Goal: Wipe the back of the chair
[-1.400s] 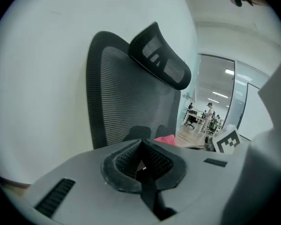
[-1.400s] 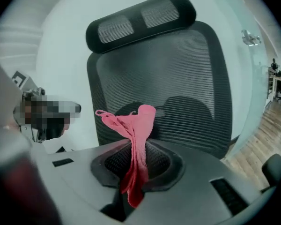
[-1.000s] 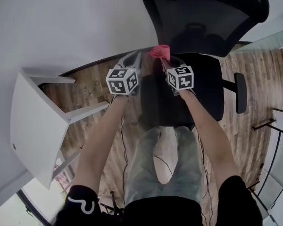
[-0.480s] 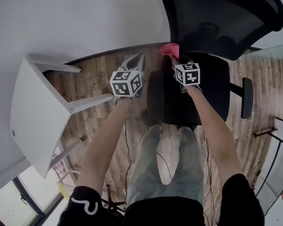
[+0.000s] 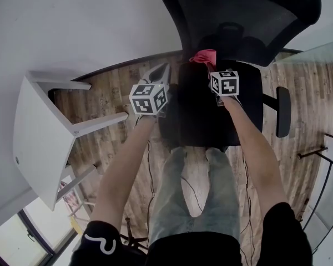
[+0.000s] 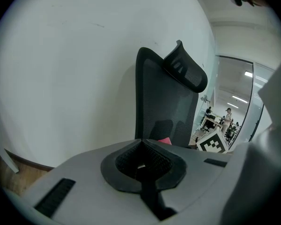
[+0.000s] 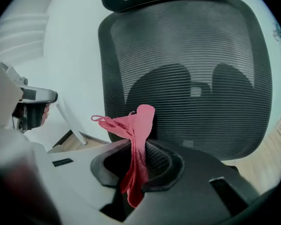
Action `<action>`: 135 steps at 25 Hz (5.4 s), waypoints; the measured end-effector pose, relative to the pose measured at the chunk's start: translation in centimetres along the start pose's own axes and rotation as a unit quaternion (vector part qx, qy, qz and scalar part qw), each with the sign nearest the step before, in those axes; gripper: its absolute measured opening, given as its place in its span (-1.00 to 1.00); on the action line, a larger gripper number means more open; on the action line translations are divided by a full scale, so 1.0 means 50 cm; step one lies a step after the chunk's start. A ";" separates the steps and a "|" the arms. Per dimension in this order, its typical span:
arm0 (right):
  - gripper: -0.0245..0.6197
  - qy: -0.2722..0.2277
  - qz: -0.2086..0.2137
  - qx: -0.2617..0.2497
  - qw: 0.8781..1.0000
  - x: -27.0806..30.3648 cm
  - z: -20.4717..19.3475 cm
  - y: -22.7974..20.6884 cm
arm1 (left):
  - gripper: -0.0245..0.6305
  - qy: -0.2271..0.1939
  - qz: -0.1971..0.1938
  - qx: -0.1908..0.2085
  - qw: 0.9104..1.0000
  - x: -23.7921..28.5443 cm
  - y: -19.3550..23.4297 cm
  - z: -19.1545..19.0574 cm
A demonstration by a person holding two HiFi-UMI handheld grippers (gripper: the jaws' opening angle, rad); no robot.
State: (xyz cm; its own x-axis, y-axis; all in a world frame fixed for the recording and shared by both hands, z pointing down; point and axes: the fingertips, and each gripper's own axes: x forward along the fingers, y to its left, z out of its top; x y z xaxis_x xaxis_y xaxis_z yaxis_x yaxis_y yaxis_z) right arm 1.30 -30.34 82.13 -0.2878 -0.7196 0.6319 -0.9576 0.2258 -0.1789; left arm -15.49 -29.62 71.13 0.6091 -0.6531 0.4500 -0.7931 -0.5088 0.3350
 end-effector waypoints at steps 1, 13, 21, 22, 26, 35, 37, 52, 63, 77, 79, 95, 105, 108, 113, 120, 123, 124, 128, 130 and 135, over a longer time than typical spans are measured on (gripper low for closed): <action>-0.70 0.000 -0.004 0.002 1.000 -0.008 -0.002 -0.019 | -0.85 0.002 -0.001 0.001 1.000 0.008 -0.013 -0.001; -0.70 0.000 -0.071 0.046 0.996 -0.117 -0.039 -0.258 | -0.85 0.020 -0.039 0.031 0.999 0.112 -0.194 0.002; -0.70 -0.012 -0.133 0.099 0.986 -0.207 -0.057 -0.425 | -0.85 0.032 -0.061 0.052 0.996 0.167 -0.296 0.003; -0.70 -0.014 -0.139 0.109 0.984 -0.215 -0.063 -0.442 | -0.85 0.033 -0.064 0.054 0.996 0.172 -0.308 0.002; -0.70 -0.018 -0.162 0.146 0.976 -0.255 -0.074 -0.497 | -0.85 0.040 -0.074 0.071 0.994 0.192 -0.349 0.002; -0.70 -0.034 -0.097 0.194 0.975 -0.318 -0.054 -0.468 | -0.85 0.046 -0.039 0.084 0.995 0.167 -0.422 0.028; -0.70 -0.037 -0.069 0.183 0.980 -0.354 -0.028 -0.439 | -0.85 0.045 -0.028 0.078 0.996 0.137 -0.451 0.038; -0.70 -0.111 0.041 0.052 0.992 -0.737 0.179 -0.219 | -0.85 -0.050 -0.025 0.081 0.995 -0.194 -0.632 0.197; -0.70 -0.161 0.057 0.011 0.985 -1.075 0.176 -0.016 | -0.85 -0.095 -0.033 0.115 0.988 -0.546 -0.779 0.191; -0.70 -0.216 0.073 -0.008 0.974 -1.306 0.156 0.075 | -0.85 -0.156 0.027 0.084 0.984 -0.760 -0.880 0.170; -0.70 -0.216 0.069 -0.018 0.974 -1.329 0.151 0.058 | -0.85 -0.162 0.033 0.091 0.982 -0.770 -0.905 0.183; -0.70 -0.199 0.095 -0.072 0.973 -1.483 0.070 -0.059 | -0.85 -0.181 0.030 0.088 0.979 -0.745 -1.167 0.139; -0.70 -0.203 0.104 -0.086 0.970 -1.546 0.035 -0.097 | -0.85 -0.180 0.035 0.094 0.979 -0.758 -1.258 0.104; -0.70 -0.202 0.107 -0.097 0.969 -1.559 0.027 -0.095 | -0.85 -0.182 0.033 0.096 0.978 -0.761 -1.279 0.094; -0.70 -0.204 0.111 -0.102 0.967 -1.581 0.019 -0.100 | -0.85 -0.184 0.030 0.096 0.978 -0.763 -1.311 0.082; -0.70 -0.203 0.116 -0.102 0.967 -1.591 0.013 -0.096 | -0.85 -0.182 0.026 0.098 0.978 -0.767 -1.330 0.076; -0.70 -0.202 0.116 -0.102 0.967 -1.594 0.008 -0.097 | -0.85 -0.181 0.026 0.096 0.978 -0.767 -1.332 0.071; -0.70 -0.202 0.116 -0.103 0.967 -1.595 0.007 -0.097 | -0.85 -0.181 0.026 0.095 0.979 -0.768 -1.332 0.068; -0.70 -0.200 0.117 -0.101 0.968 -1.596 0.003 -0.094 | -0.85 -0.174 0.023 0.092 0.980 -0.763 -1.333 0.060; -0.70 -0.199 0.119 -0.101 0.968 -1.594 0.004 -0.094 | -0.85 -0.170 0.021 0.093 0.981 -0.755 -1.335 0.055; -0.70 -0.197 0.123 -0.101 0.967 -1.585 0.005 -0.089 | -0.85 -0.163 0.017 0.095 0.982 -0.745 -1.334 0.050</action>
State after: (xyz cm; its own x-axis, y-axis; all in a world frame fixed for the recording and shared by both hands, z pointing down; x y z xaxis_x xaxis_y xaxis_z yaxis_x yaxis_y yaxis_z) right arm 28.36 25.51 32.63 -0.5277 -0.8134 0.2448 -0.8487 0.5169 -0.1121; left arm 14.75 27.25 29.93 0.5776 -0.8007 0.1588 -0.8157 -0.5586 0.1502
